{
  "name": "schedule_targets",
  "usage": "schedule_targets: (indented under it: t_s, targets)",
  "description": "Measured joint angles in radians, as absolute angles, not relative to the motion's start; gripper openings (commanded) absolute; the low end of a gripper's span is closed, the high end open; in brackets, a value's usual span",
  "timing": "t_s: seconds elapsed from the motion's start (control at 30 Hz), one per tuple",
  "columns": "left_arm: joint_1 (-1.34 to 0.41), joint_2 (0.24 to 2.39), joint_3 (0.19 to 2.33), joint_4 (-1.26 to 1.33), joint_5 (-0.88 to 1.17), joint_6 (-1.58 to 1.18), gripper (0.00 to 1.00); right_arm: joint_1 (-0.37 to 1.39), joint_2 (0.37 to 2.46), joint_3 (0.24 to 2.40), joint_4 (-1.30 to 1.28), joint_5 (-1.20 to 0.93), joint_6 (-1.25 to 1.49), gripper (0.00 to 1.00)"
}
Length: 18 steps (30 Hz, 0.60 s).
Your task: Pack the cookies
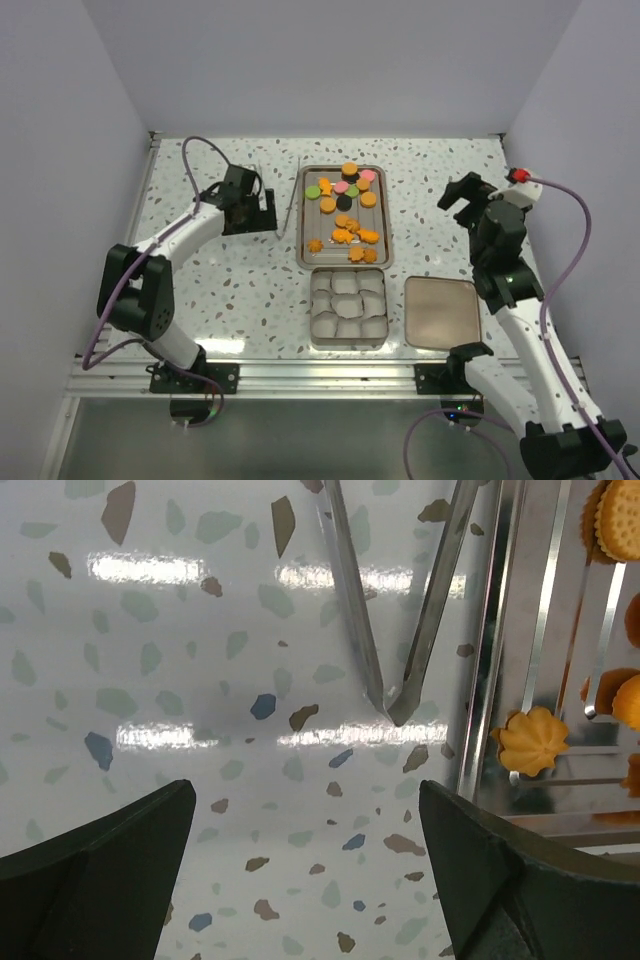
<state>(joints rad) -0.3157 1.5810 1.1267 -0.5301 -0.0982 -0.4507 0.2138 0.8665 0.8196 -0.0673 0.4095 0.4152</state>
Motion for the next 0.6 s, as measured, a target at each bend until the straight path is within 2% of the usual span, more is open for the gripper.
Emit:
schedule_targets:
  t_s: [0.13, 0.3, 0.43, 0.6]
  targets:
    - [-0.322, 1.655, 1.155, -0.478, -0.071, -0.442, 1.00, 0.203, 0.801, 0.868, -0.332, 0.427, 0.492, 0.99]
    - [-0.344, 1.745, 1.204, -0.433, -0.056, -0.427, 1.00, 0.203, 0.874, 0.933, -0.592, 0.399, 0.490, 0.99]
    - [-0.395, 1.834, 1.258, -0.415, -0.066, -0.424, 1.00, 0.203, 0.878, 0.939, -0.702, 0.335, 0.458, 0.99]
    - [-0.428, 1.914, 1.306, -0.413, -0.086, -0.427, 1.00, 0.204, 0.785, 0.938, -0.730, 0.262, 0.417, 0.99]
